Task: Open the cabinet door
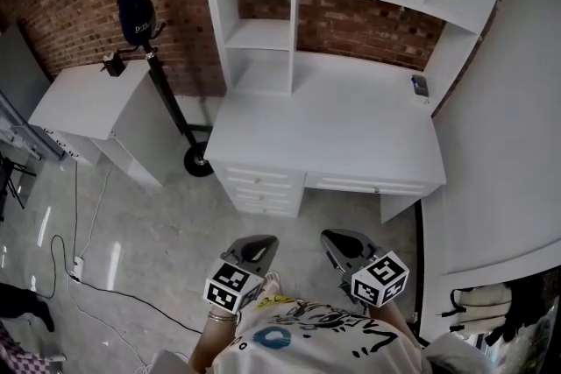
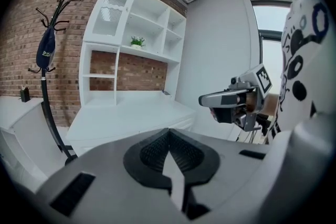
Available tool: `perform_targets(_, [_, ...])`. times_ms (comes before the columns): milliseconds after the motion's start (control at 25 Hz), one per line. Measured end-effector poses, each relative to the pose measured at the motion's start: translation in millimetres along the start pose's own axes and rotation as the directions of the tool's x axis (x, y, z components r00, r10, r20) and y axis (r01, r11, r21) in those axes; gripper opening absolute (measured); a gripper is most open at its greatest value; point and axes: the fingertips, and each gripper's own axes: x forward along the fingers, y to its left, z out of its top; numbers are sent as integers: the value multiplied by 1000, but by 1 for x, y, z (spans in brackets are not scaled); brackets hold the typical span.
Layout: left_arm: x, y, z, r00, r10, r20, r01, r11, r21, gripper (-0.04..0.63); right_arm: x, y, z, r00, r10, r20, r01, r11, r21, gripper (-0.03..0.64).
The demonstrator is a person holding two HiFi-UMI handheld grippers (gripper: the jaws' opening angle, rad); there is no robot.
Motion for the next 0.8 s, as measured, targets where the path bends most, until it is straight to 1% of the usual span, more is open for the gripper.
perform_targets(120, [4,13,6,1000,-21,2,21,1000,11,15,15,-6,8,1000,-17,5,16,1000,10,29])
perform_targets(320, [2,41,5,1000,-26,-8,26,1000,-6,15,41,-1,17,1000,-12,0,12,1000,13,29])
perform_targets(440, [4,56,7,999,-37,-11,37,999,1,14,55,-2,22,1000,-23,4,23,1000,14,29])
perform_targets(800, [6,92,5,998,-64,-8,64,998,-4,15,90,-3,21,999,-50,-12,51,998,36,29])
